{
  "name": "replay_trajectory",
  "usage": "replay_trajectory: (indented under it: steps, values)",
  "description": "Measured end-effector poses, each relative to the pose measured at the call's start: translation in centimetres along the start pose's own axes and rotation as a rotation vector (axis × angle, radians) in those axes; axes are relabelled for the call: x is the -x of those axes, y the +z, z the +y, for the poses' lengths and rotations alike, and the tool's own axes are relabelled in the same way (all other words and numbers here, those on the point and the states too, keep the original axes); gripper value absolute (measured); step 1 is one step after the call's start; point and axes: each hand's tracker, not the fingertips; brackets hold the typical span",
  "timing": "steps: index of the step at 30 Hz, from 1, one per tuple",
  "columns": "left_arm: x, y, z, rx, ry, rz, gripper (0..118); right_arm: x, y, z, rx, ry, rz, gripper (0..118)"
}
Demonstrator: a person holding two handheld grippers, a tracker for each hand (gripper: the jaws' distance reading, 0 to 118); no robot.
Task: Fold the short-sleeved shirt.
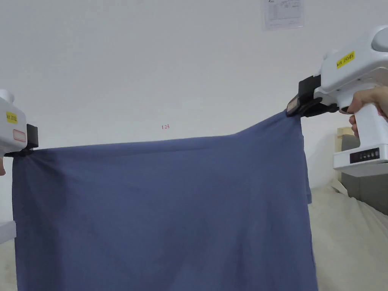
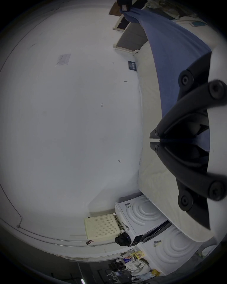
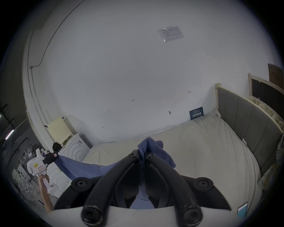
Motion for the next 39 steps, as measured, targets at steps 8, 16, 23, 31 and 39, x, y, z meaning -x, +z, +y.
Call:
replay_trajectory:
  steps: [8, 16, 23, 31, 39]
  values:
    - [-0.8, -5.2, 4.0, -0.011, -0.020, 0.007, 3, 1.2, -3.5, 4.3, -0.053, -0.013, 0.008, 5]
    - [-1.0, -8.5, 6.8, -0.067, 0.035, 0.000, 3, 1.6, -7.4, 8.0, -0.094, -0.005, -0.008, 5]
    - [-1.5, -11.0, 6.4, -0.044, 0.000, 0.013, 3, 0.8, -9.6, 9.2, -0.108, -0.028, 0.011, 5]
    - [-1.8, -13.2, 2.5, -0.006, -0.033, 0.015, 3, -1.0, -12.5, 6.4, -0.046, -0.014, -0.037, 5]
    - [-2.9, -17.9, -8.0, 0.145, -0.116, 0.049, 3, -5.5, -18.1, -2.7, 0.135, -0.044, -0.103, 5]
